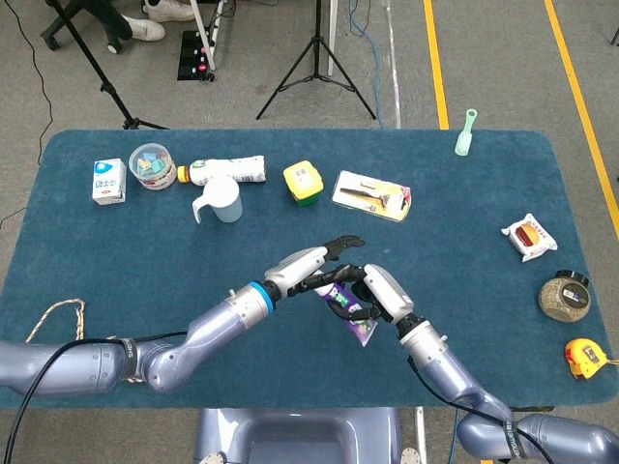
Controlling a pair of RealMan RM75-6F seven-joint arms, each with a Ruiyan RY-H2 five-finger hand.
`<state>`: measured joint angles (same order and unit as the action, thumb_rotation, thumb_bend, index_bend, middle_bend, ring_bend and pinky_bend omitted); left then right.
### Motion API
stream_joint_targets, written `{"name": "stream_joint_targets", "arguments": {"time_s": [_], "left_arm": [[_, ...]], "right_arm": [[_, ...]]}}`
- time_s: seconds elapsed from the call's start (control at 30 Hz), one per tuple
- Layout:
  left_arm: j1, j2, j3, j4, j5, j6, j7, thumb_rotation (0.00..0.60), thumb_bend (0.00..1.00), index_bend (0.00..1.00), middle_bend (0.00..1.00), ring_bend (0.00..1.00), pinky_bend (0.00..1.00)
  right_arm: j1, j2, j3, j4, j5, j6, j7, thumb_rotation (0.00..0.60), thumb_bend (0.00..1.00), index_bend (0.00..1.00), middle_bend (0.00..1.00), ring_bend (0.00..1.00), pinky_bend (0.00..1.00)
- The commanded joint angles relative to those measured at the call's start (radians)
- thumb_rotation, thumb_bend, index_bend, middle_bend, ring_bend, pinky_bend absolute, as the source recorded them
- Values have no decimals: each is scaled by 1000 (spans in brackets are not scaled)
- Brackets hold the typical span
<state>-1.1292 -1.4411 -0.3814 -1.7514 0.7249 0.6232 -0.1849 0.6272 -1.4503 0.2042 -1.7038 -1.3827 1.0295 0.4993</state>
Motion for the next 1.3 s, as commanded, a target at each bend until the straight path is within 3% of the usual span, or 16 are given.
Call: {"name": "stream_joint_targets", "arguments": {"time_s": [0.03, 0.8, 1.3], "left_arm": [[-9, 1, 8, 4, -1, 1, 13, 0, 68, 40, 20, 0, 129], [-45, -60, 34, 27, -32, 80, 71, 0, 68, 39, 20, 0, 117], [-83, -84, 39, 47, -75, 79, 115, 0, 68, 33, 18, 0, 109]], "right_arm": [[2, 4, 1, -4, 12, -3, -26, 542, 582, 751, 897, 1000, 1000], [17, 36, 30, -72, 120, -47, -136, 542, 583, 753, 907, 1000, 1000], [19, 28, 20, -66, 138, -34, -250, 543, 583, 754, 910, 1000, 1000]]}}
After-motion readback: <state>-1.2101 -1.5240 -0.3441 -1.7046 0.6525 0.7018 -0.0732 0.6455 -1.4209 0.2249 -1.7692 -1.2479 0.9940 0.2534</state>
